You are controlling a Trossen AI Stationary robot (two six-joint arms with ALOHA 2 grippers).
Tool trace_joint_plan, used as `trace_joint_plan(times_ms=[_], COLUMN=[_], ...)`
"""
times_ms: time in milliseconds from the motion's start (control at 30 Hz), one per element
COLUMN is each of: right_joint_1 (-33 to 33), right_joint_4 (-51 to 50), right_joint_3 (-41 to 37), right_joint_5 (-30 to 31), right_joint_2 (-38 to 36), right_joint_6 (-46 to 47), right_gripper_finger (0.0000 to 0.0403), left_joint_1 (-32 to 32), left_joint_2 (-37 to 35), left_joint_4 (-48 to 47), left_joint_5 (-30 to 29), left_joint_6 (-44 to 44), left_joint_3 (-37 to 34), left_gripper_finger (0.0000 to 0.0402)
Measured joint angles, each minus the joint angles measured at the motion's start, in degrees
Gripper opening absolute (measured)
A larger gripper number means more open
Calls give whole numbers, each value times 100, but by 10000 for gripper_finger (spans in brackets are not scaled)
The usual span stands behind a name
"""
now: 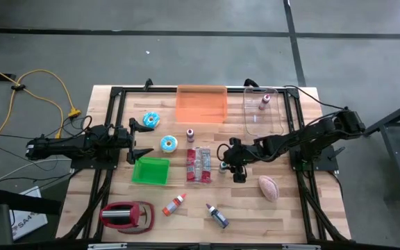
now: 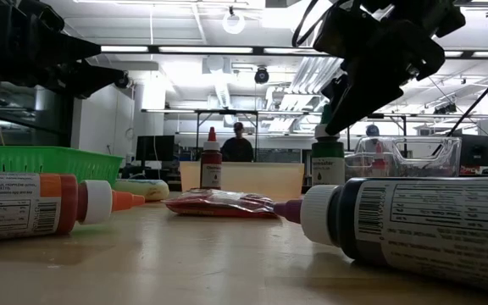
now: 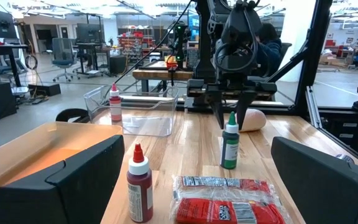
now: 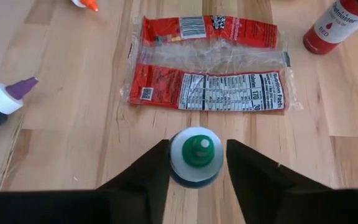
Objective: Pick & Place Food Item
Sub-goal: Put the green food coloring bottle into the transparent bin
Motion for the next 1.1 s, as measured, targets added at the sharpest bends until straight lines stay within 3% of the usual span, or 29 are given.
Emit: trace_joint_plan(times_ms=[233, 733, 933, 1100], right_joint_1=[0, -2, -152, -277], right_joint_4=[0, 68, 35, -308], right_joint_3=[0, 0, -1, 4], right_joint_5=[-33, -37, 31, 462], right_joint_2=[0, -31, -467, -1050], right_joint_6=[0, 147, 87, 85], right_gripper_finger=[107, 104, 103, 102], left_joint_1=[0, 0, 0, 0], left_joint_2=[0, 0, 0, 0], left_joint_4=[0, 0, 0, -2], left_joint_5=[0, 0, 0, 0], left_joint_6=[0, 0, 0, 0], left_joint_3=[-1, 1, 1, 1], left_gripper_finger=[398, 398, 398, 398])
